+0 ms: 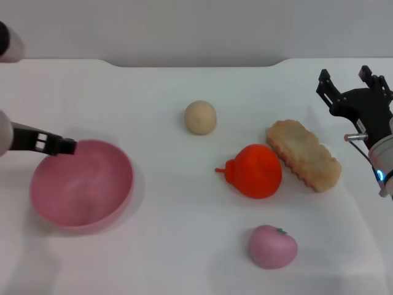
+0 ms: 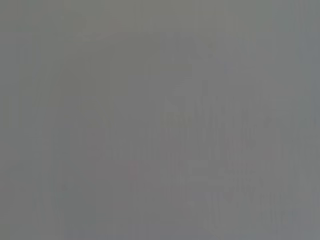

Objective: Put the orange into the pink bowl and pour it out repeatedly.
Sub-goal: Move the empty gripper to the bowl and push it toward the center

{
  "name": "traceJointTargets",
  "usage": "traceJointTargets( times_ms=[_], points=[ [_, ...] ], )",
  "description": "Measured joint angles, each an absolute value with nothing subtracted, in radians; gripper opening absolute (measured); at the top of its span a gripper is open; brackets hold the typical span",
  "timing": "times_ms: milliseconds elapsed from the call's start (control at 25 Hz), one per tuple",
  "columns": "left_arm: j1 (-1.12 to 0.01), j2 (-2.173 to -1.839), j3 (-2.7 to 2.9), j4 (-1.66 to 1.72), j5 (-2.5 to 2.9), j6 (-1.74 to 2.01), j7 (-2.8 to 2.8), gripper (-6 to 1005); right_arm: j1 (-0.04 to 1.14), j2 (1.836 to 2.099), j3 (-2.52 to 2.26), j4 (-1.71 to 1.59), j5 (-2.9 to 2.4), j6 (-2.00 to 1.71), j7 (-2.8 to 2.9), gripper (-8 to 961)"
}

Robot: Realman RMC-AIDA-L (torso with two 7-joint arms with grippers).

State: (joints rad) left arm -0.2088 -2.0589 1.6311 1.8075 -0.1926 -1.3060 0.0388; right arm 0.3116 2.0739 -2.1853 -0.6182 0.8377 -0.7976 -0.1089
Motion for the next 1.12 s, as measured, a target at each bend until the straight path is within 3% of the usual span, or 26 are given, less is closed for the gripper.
traceJointTargets(
  times_ms=[1120],
  points=[
    [-0.280,-2.060,1.625,1.657,-0.225,-1.338,0.035,790,0.339,2.071,-2.172,-0.611,0.833,-0.797,-0.109,762]
  ],
)
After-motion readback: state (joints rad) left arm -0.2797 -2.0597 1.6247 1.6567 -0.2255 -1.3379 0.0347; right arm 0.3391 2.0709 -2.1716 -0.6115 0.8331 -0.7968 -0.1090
